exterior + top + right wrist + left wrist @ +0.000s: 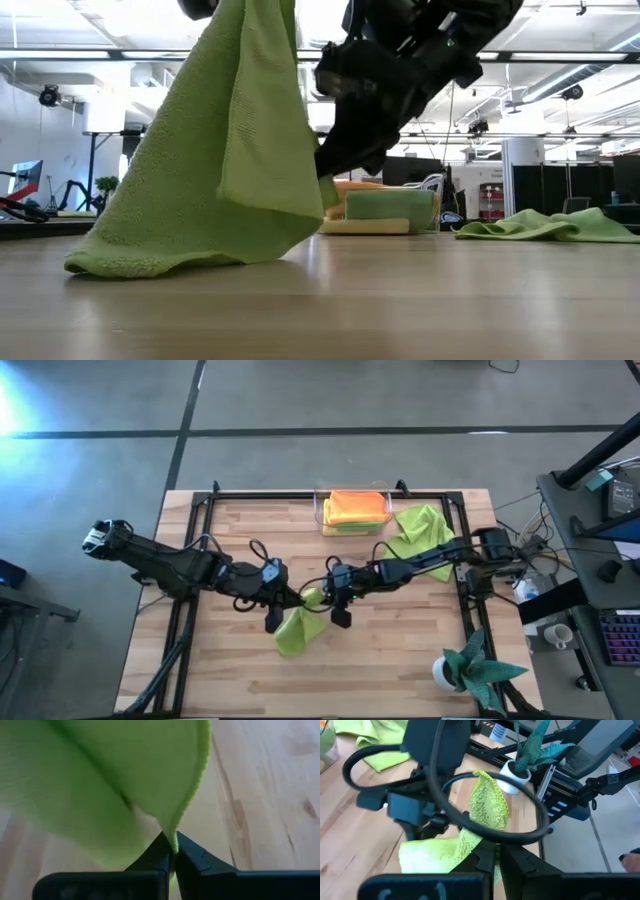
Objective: Fold microfiber towels
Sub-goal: Fold the light green microfiber cloth
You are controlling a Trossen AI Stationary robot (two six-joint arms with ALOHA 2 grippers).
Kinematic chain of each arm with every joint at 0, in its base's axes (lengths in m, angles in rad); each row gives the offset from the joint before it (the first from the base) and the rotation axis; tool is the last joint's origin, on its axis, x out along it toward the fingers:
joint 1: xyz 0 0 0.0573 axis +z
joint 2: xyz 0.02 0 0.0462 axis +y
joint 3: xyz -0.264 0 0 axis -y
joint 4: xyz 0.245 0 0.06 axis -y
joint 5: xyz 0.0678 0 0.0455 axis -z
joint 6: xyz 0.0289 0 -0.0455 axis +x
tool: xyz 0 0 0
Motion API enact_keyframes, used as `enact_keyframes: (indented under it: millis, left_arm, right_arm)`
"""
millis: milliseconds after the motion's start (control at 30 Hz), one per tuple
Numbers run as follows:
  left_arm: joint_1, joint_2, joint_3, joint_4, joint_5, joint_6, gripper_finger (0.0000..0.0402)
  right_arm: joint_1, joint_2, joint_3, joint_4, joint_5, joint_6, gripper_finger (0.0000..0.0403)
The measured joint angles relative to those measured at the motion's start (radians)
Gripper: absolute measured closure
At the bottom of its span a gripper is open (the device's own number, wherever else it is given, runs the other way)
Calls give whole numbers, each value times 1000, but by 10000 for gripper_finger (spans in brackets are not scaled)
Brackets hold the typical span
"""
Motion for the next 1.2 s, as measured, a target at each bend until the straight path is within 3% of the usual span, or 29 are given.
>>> enact_keyframes:
  millis: [300,767,1200]
  left_arm:
    - [0,0,0,-78,2,0,400]
    - [2,2,-54,-152,23,-8,400]
    - [2,11,-162,-114,-71,-2,400]
  right_arm:
    - [42,-102,60,-301,0,62,394]
    - [82,-232,270,-669,9,132,394]
    - [91,-186,305,-726,7,174,394]
